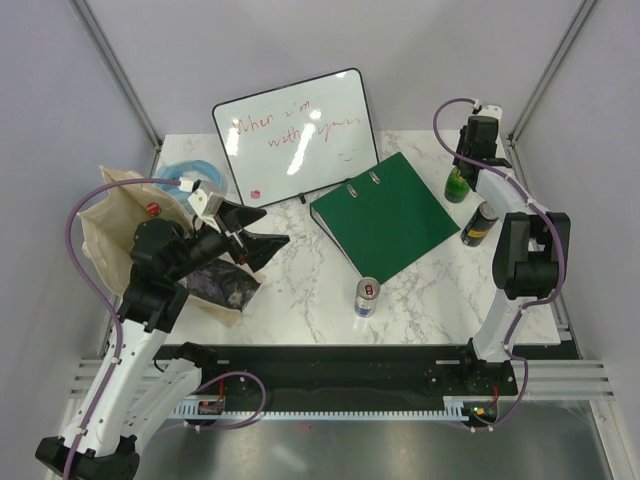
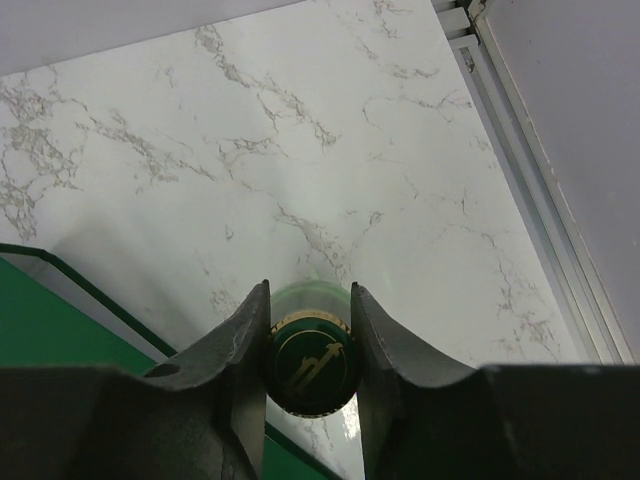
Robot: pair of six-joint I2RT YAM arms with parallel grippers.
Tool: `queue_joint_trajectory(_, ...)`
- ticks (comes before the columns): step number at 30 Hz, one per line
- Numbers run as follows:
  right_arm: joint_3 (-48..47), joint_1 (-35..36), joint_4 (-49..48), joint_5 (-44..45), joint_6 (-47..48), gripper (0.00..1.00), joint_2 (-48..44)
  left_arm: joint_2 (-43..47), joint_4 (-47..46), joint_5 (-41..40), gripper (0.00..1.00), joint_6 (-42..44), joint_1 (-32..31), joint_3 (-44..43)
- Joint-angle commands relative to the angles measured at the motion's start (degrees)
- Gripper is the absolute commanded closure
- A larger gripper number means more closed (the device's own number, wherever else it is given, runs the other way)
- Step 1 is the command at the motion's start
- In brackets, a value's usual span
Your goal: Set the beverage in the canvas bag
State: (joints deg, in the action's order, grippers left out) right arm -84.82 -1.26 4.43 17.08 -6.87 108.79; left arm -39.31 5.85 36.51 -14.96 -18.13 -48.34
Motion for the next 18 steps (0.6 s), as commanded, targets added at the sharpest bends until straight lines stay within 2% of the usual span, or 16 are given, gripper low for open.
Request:
queue_joint_trajectory(1, -3.2, 0.9, -2.0, 0.5, 4.0, 1.00, -7.7, 0.9, -2.1, -0.1, 0.00, 0.3, -0.1, 0.2)
queue_joint_trajectory(12, -14.5, 9.4, 8.8, -0.9, 5.9, 1.00, -12.3, 1.2, -2.1, -1.8, 0.00, 0.9, -0.2, 0.4)
queue_joint_trajectory(18, -11.8, 21.0, 10.5, -2.3, 3.0, 1.00, -19.4, 1.1, -1.4, -5.8, 0.00, 0.4, -0.1, -0.2)
